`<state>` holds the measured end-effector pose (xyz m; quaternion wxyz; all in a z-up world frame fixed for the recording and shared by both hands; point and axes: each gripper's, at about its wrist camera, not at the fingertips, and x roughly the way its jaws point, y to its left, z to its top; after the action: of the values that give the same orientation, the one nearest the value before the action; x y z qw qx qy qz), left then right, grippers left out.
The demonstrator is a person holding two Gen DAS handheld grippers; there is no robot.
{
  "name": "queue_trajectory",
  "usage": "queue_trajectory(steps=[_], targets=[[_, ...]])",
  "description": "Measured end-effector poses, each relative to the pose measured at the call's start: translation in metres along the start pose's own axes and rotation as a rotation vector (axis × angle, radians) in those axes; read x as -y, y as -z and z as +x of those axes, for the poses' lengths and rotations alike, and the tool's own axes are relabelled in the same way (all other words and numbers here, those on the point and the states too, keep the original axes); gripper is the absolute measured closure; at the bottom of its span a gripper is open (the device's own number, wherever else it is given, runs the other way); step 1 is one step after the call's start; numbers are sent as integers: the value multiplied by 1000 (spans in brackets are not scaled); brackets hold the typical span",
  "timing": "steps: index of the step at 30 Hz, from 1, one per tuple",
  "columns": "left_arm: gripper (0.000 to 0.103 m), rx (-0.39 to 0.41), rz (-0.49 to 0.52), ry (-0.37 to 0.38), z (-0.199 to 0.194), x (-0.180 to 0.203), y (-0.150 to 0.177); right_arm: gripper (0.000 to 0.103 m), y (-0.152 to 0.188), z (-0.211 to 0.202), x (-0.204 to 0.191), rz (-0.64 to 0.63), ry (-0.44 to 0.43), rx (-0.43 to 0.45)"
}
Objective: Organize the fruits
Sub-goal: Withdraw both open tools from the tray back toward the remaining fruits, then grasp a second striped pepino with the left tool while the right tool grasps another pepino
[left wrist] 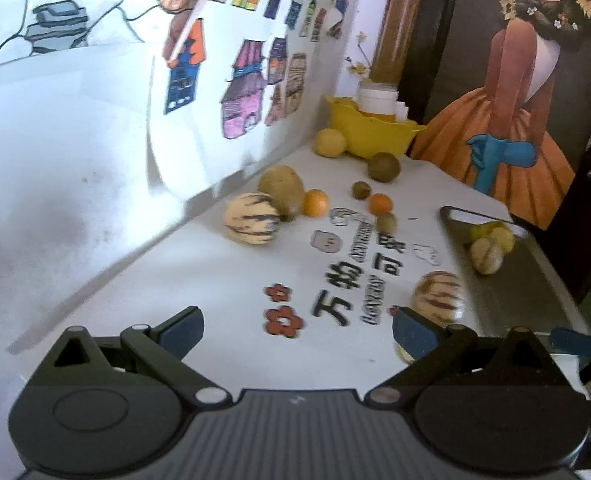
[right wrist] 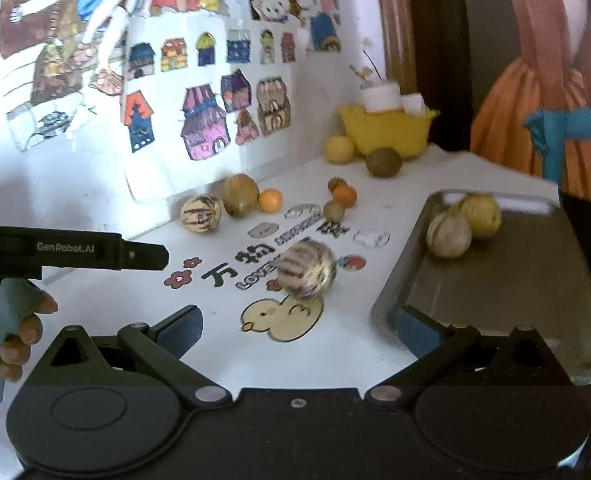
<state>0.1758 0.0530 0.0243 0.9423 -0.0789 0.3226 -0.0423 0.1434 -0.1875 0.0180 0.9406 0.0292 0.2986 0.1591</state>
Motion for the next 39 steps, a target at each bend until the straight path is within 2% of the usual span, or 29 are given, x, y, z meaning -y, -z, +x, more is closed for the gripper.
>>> queue_trajectory(steps=[5,15,26,32,39], targets=[[0,17,29,-31,11,-12,-6,1,7,21,-13,95,15,-25],[0,43,100,-43,48,-23,-21,1,-2,59,-27,114,71,-40],[0,31,159,-46,91,-24,-37,16,-14,94,-19,171,106,-57],[1,23,178,-54,109,-18,-43,20,-19,106,-17,154,89,-59],[4,8,127,-58,124,-21,-51,33,-23,112,-15,140,107,-51]])
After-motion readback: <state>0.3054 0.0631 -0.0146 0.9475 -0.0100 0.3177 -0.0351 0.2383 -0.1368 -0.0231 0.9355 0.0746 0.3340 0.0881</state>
